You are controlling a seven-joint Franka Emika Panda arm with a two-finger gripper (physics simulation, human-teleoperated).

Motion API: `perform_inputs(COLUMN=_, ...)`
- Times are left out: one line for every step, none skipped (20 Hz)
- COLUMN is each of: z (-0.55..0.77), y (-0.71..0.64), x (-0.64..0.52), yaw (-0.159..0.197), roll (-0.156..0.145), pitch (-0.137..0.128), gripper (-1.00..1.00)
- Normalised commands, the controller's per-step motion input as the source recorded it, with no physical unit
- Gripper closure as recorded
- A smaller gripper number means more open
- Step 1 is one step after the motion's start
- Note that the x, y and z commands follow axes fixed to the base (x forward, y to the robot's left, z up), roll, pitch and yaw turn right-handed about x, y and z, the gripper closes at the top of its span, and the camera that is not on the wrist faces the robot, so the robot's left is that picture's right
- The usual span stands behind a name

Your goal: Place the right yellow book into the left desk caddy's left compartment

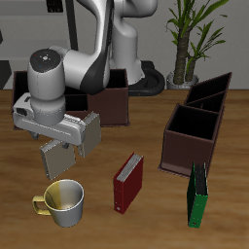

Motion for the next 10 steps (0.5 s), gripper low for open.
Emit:
perform_inputs(z=-0.74, y=-0.16, x=0.02, yaw=-0.052, roll=-0.077, pitch=0.083, gripper=-1.0)
perform_inputs(z=-0.31, y=-0.01, x=-0.05, yaw=-0.046, roll=0.009, pitch=0.026, gripper=-1.0)
perform_inputs(z=-0.3, y=0.09, x=0.0, yaw=-0.003, roll=-0.024, pitch=0.02, gripper=-1.0)
perform_inputs(z=-0.29, y=0.0, x=0.01, yaw=-0.088, roll=0.025, pitch=0.006, gripper=-1.0)
perform_inputs(z=-0.37, y=0.03, x=0.07, yaw=-0.031, roll=-0.001, pitch=0.059, gripper=-1.0)
perform_inputs(z=-0.29, y=-0.08, x=0.05, yaw=-0.054, roll=-0.031, pitch=0.047, gripper=-1.0)
perform_inputs(z=-0.29, y=-0.07, x=0.02, yaw=-0.038, roll=-0.047, pitch=0.014, gripper=-1.0)
perform_inputs(z=-0.16, y=-0.17, x=0.02, yaw=-0.089, roll=-0.072, pitch=0.01, gripper=-1.0)
perform_inputs(z=-0.32, y=-0.12, x=-0.01, yaw=-0.104, roll=-0.07, pitch=0.019, gripper=-1.0)
perform_inputs(z=-0.39, y=-0.08, x=0.05, yaw=0.122, roll=-0.022, pitch=0.098, gripper=1.0)
